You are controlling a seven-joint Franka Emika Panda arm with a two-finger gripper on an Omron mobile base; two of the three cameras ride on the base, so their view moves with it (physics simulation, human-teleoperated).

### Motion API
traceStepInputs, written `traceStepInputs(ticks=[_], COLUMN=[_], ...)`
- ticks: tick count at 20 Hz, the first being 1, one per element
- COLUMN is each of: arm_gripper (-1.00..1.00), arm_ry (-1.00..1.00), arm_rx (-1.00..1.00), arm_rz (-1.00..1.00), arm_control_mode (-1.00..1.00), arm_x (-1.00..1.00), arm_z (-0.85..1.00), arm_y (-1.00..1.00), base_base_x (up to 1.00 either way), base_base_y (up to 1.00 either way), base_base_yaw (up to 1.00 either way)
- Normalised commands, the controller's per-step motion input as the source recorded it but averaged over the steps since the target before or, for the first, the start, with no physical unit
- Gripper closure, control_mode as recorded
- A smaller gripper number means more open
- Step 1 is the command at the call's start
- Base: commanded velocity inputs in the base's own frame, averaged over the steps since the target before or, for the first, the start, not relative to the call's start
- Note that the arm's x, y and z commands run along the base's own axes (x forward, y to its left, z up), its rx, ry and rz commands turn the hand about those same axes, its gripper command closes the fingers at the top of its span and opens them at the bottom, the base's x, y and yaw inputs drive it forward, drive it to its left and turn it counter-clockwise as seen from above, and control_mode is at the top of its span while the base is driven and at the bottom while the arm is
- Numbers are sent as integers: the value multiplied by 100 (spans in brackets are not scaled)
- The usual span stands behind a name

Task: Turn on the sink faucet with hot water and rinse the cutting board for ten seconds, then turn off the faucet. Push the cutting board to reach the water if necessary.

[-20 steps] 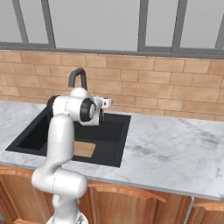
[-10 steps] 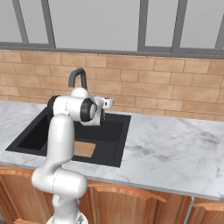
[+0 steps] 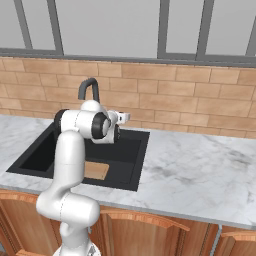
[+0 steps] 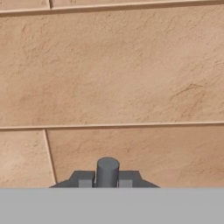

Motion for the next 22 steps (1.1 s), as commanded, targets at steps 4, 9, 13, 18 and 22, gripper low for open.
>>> traceStepInputs(ticks=[4,9,13,18,22], arm_gripper=[100,100,100,100,100], arm_ry=[0,0,0,0,0], arm_rx=[0,0,0,0,0], arm_rz=[0,0,0,0,0], arm_control_mode=[-100,-100,-100,-100,-100], arm_x=[0,0,0,0,-1], arm_z=[0,0,0,0,-1], arm_y=[-11,-17,-18,-13,-11], base_base_x=[0,0,0,0,0], base_base_y=[0,0,0,0,0], base_base_yaw=[0,0,0,0,0])
